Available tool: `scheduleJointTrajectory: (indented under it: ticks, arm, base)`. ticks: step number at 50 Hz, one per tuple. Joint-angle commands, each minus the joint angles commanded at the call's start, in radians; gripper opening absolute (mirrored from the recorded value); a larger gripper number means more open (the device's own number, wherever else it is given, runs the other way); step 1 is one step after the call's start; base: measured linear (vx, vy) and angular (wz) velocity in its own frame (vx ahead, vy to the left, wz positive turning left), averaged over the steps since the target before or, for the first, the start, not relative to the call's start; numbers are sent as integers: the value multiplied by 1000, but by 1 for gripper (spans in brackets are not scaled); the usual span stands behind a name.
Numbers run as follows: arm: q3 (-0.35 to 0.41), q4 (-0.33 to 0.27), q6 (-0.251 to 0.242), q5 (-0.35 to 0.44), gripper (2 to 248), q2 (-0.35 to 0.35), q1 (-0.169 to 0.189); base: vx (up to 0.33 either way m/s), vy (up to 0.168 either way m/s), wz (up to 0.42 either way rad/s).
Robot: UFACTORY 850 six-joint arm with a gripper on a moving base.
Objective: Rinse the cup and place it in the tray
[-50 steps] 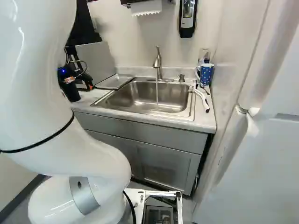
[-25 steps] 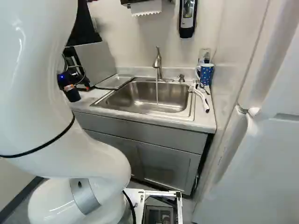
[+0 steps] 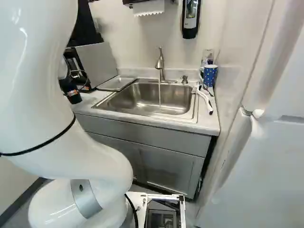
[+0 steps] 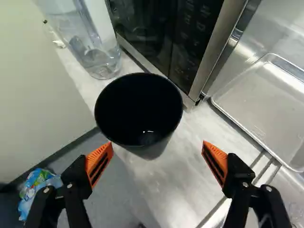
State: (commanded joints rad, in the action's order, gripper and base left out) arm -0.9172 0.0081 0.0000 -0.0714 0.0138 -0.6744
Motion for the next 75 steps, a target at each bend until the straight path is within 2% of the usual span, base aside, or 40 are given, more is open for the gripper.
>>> scheduleJointTrajectory:
  ticks: [20,48,75]
  arm:
    - [30,18,0,171,247,-17,-11]
    - [89,27,0,366,247,-20,-35]
    - [197,20,0,532,247,26,-39]
  base:
    - [0,0,0]
    - [0,0,0]
    - [0,0,0]
